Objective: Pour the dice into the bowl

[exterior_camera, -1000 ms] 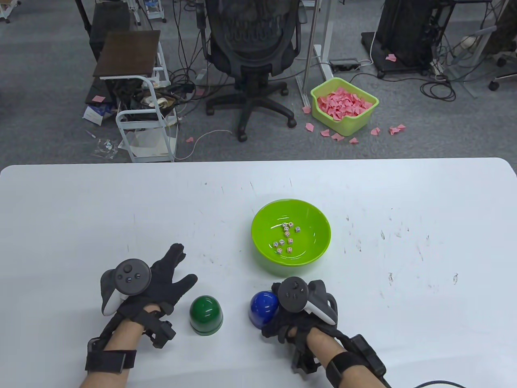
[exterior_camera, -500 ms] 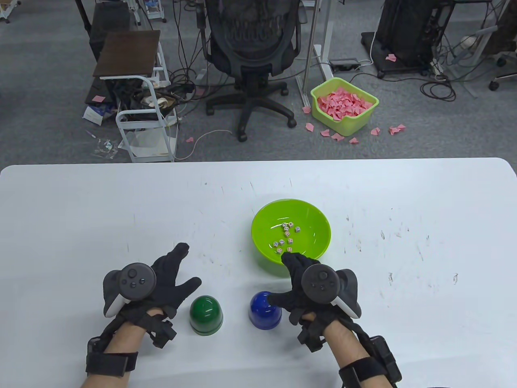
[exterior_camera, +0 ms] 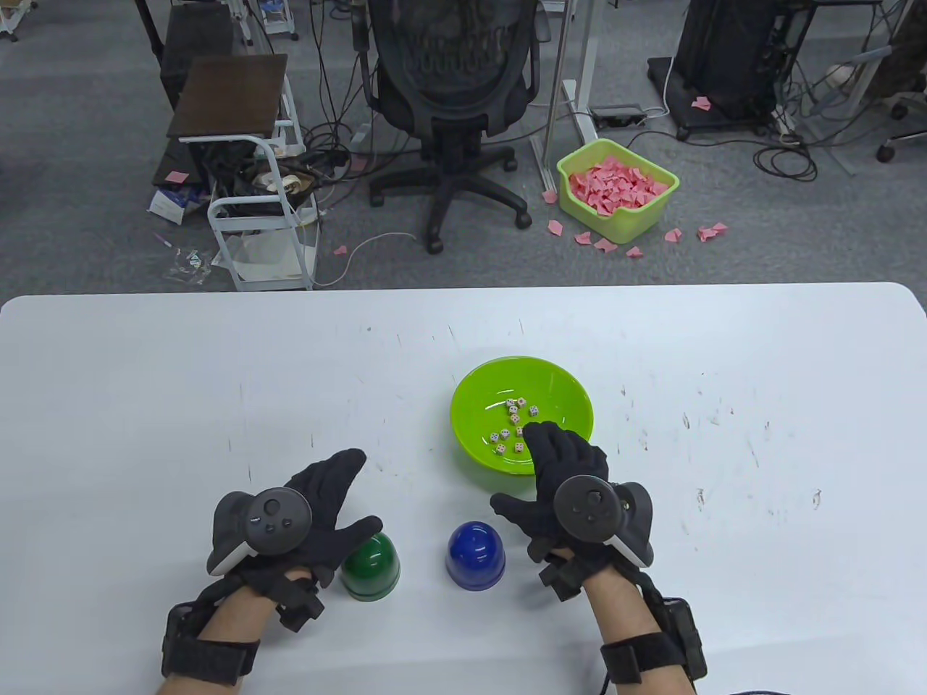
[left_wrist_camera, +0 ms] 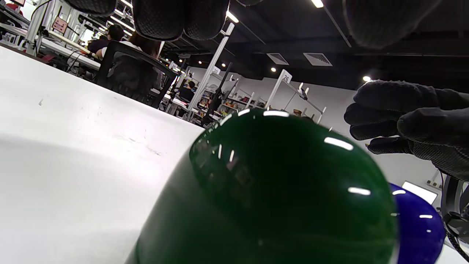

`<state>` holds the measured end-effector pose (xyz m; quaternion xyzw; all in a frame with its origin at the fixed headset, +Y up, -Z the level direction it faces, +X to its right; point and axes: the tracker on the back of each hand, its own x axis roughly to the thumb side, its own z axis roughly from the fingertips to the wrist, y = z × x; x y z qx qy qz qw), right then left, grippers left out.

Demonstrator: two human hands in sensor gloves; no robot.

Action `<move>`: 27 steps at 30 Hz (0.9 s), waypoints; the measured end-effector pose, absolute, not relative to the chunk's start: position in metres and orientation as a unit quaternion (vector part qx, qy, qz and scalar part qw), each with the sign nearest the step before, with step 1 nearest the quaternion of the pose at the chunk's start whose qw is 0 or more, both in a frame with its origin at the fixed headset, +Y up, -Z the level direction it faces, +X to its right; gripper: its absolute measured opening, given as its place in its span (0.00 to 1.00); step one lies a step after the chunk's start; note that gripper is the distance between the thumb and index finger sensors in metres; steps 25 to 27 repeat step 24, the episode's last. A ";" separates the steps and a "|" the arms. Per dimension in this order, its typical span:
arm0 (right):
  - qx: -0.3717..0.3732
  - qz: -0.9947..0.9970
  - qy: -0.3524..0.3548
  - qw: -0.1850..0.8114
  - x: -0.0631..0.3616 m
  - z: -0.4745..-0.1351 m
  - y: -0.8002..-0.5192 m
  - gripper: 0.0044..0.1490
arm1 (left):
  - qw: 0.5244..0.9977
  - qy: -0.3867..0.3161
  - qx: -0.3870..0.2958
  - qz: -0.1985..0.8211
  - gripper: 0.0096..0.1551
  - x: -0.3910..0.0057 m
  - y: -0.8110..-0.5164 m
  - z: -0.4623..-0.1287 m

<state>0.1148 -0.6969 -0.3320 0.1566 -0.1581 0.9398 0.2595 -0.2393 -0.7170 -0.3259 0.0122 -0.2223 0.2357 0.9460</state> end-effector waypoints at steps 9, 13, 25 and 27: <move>0.187 0.946 -0.152 0.219 0.110 -0.322 -0.704 0.66 | 0.951 -0.228 0.005 0.209 0.55 -0.235 -0.723 -0.326; 0.202 0.944 -0.155 0.211 0.104 -0.320 -0.703 0.66 | 0.951 -0.227 0.007 0.209 0.55 -0.235 -0.722 -0.326; 0.198 0.942 -0.153 0.225 0.107 -0.319 -0.703 0.66 | 0.952 -0.229 -0.002 0.205 0.55 -0.234 -0.725 -0.326; 0.198 0.942 -0.153 0.225 0.107 -0.319 -0.703 0.66 | 0.952 -0.229 -0.002 0.205 0.55 -0.234 -0.725 -0.326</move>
